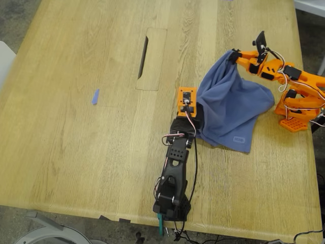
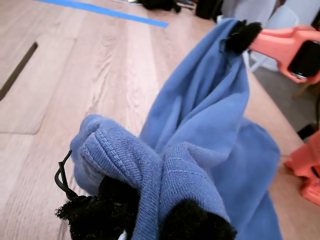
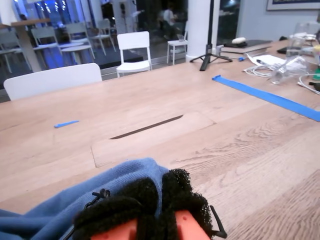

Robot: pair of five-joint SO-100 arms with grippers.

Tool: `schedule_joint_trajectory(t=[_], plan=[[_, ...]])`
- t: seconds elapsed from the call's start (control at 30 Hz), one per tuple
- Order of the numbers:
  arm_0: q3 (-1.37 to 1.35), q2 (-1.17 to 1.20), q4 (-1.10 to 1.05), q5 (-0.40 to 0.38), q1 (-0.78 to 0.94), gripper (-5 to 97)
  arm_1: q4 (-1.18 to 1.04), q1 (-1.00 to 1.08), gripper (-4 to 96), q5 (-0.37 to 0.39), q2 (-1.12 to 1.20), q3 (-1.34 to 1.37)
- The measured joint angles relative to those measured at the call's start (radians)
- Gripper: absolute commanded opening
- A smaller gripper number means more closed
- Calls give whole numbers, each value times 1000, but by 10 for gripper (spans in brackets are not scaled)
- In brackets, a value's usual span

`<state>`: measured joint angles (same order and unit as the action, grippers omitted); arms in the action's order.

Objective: Fold a T-shirt

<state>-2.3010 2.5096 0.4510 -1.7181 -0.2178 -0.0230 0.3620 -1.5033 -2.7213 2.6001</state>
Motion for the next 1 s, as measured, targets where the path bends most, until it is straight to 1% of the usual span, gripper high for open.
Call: schedule_joint_trajectory(t=[0.2, 0.3, 0.47, 0.63, 0.8, 1.0], plan=[[-69, -20, -121, 0, 57, -3, 210, 35, 5, 0, 141, 55], [-74, -86, -201, 0, 74, -3, 337, 44, 5, 0, 247, 58], [-74, -213, -330, 3, 110, -3, 528, 48, 4, -5, 488, 29], [-74, -290, -414, 3, 141, -3, 652, 57, 4, -5, 690, -38], [-74, -348, -486, 3, 186, -3, 753, 58, 4, -5, 834, -87], [-75, -442, -571, 2, 249, -3, 815, 66, 3, -14, 989, -221]])
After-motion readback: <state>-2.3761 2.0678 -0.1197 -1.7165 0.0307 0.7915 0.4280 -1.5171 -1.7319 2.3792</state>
